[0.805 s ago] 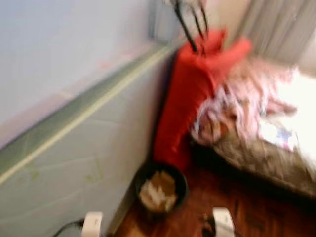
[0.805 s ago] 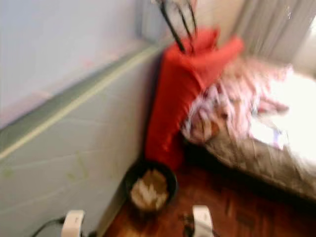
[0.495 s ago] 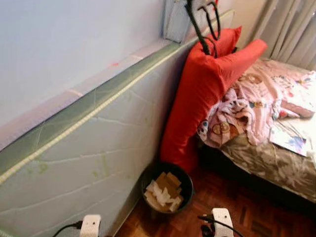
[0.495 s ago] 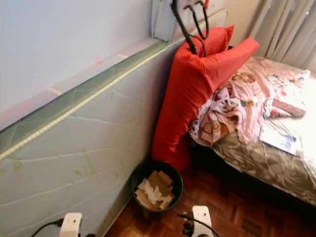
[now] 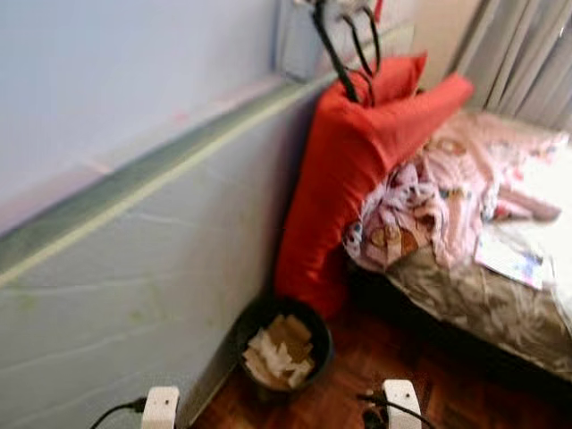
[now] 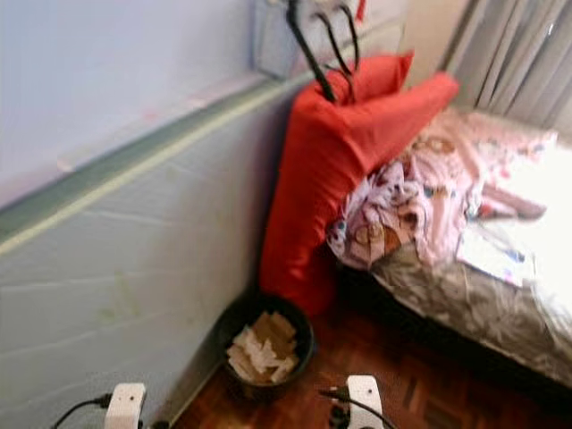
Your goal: Clean up the room
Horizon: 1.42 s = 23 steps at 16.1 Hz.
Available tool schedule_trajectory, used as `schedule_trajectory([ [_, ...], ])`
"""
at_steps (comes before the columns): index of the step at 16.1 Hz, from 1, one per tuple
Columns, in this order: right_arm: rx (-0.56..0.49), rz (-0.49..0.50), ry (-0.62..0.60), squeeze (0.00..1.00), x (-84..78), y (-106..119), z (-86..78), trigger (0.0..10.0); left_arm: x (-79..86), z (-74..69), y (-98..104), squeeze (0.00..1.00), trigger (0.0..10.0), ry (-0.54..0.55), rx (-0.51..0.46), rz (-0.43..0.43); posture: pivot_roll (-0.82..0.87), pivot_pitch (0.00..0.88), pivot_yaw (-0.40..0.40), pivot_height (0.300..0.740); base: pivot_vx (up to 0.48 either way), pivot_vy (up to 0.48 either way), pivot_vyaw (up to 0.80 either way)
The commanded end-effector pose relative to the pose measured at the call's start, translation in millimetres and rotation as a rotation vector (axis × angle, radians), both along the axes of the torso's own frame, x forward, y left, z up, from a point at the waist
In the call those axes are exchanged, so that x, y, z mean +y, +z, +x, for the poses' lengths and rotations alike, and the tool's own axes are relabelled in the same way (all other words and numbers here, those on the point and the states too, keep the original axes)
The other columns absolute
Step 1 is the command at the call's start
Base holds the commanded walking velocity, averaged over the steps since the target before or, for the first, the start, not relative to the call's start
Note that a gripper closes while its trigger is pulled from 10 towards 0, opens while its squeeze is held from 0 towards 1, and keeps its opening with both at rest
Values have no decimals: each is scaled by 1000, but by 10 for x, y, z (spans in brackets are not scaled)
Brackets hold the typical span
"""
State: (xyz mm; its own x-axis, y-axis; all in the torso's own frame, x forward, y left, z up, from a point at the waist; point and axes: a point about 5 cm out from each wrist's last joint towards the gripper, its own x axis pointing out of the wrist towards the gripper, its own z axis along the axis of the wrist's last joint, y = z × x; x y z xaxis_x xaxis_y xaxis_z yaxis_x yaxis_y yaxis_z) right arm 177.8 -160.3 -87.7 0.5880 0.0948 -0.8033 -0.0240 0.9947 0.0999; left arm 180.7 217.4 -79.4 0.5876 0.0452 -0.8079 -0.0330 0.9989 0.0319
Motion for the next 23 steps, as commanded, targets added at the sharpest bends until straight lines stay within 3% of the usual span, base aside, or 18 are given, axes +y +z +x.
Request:
schedule_trajectory([
  [1, -6, -124, -127, 0, -319, 176, 331, 10000, -273, 437, 179, 0, 10000, 87, -95, 41, 41, 0, -122, 740, 0, -360, 0],
  [14, -10, -123, -126, 0, -312, 175, 329, 10000, -268, 432, 176, 0, 10000, 78, -92, 42, 46, 0, -117, 740, 0, -356, 0],
  [23, -10, -123, -126, 0, -318, 166, 312, 10000, -285, 415, 166, 0, 10000, 99, -102, 17, 50, 0, -122, 740, 0, 0, 0],
])
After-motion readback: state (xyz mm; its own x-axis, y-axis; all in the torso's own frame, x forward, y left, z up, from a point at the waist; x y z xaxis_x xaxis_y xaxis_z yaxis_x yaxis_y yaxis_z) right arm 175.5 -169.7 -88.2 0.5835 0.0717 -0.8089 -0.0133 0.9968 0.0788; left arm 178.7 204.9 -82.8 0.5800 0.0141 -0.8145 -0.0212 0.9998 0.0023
